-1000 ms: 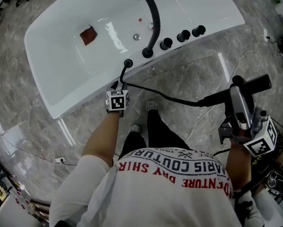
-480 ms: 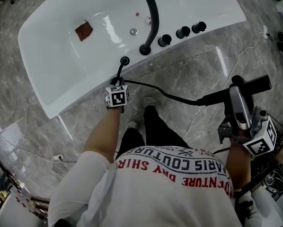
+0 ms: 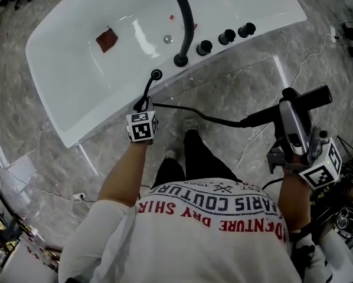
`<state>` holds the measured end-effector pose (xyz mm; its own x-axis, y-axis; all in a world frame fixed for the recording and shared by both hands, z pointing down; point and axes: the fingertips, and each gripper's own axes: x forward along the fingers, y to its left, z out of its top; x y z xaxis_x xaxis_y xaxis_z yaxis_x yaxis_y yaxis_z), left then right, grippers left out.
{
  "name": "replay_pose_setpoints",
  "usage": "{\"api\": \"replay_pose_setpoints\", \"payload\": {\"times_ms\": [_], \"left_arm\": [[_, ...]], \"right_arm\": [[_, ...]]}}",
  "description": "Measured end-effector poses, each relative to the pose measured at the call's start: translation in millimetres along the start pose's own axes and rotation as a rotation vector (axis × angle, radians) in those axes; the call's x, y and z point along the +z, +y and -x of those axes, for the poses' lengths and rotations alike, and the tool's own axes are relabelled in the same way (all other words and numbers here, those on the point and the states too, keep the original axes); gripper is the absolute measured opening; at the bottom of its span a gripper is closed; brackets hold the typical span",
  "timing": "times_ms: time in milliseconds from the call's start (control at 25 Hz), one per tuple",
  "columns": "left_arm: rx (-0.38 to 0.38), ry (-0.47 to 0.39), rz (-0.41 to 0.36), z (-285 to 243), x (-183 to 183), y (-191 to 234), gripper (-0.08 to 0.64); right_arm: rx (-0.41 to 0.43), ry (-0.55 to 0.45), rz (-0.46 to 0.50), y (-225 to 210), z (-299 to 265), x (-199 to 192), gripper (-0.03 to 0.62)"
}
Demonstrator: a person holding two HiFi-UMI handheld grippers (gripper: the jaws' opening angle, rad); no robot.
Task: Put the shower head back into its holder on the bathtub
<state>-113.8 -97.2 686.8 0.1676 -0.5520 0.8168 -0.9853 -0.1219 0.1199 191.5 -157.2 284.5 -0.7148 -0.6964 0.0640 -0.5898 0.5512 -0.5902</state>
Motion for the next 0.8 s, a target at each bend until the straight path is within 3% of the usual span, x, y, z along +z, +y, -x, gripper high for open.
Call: {"api": "replay_pose_setpoints", "payload": {"times_ms": [320,600,800], "left_arm": [[-0.015,-0.089,-0.084,25.7,48.9,-6.0,0.063],[0.016,-0.089,-0.32,22.5,70.3,-7.7,0.061],[0.04,-0.114,-0.384,21.7,102.1,3.4,0.057]], "right_arm": [[0.026,-0.046,-0.015,6.8,-1.9,5.7,0.123],[0.014,-0.064,-0.02,1.1,2.0,8.5,0.123],[0.005,-0.067,-0.034,-2.0,2.3,7.1,0.123]]}}
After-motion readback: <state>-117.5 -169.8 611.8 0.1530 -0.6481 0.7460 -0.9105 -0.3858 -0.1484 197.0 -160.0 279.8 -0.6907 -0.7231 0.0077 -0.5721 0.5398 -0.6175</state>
